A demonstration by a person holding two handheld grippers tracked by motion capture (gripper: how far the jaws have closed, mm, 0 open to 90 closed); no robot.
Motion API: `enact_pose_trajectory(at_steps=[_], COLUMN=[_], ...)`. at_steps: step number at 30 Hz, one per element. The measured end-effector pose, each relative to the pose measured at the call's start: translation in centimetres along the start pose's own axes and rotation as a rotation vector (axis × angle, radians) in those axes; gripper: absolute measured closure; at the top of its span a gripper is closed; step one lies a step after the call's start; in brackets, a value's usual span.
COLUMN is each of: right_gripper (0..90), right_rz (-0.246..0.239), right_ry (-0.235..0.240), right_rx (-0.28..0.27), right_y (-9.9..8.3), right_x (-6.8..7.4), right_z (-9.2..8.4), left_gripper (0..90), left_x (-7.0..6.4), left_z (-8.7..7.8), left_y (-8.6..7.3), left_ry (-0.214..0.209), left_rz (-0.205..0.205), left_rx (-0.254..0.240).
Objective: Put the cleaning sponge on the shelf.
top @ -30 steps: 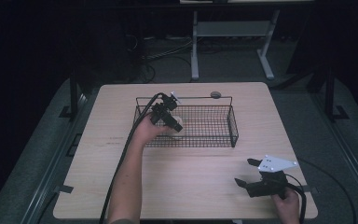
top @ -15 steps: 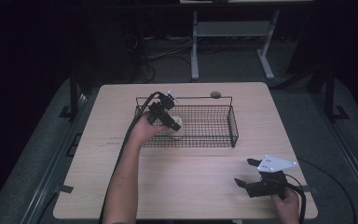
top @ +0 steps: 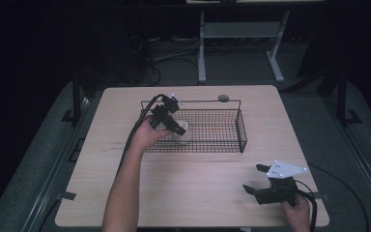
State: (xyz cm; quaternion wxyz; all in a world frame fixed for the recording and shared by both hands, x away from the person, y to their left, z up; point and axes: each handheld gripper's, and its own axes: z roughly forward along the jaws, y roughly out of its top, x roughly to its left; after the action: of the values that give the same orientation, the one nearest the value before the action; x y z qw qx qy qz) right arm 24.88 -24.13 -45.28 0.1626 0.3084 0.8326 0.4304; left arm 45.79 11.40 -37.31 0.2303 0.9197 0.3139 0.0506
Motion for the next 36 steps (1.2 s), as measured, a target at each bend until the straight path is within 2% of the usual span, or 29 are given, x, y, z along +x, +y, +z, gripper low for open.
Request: enact_pose_trajectory(at_steps=[16, 24, 28, 36], right_gripper=[13.5, 13.4, 13.5, 13.5], right_rz=[-0.004, -0.001, -0.010, 0.000], right_ry=[-0.006, -0.007, -0.007, -0.009], right_rx=[0.003, 0.003, 0.008, 0.014], right_y=[0.0, 0.0, 0.0, -0.2], right_x=[0.0, 0.1, 0.1, -0.1], right_z=[0.0, 0.0, 0.0, 0.0], left_gripper=[21.1, 21.1, 21.1, 21.1], left_x=[-0.5, -1.3, -1.6, -2.0], left_z=[-2.3, -3.6, -4.1, -5.0], left_y=[-0.8, -1.8, -2.5, -3.8], left_ry=[0.000, -0.009, -0.023, -0.012], left_rz=[0.008, 0.028, 0.017, 0.022], left_rx=[-0.025, -0.041, -0.052, -0.058])
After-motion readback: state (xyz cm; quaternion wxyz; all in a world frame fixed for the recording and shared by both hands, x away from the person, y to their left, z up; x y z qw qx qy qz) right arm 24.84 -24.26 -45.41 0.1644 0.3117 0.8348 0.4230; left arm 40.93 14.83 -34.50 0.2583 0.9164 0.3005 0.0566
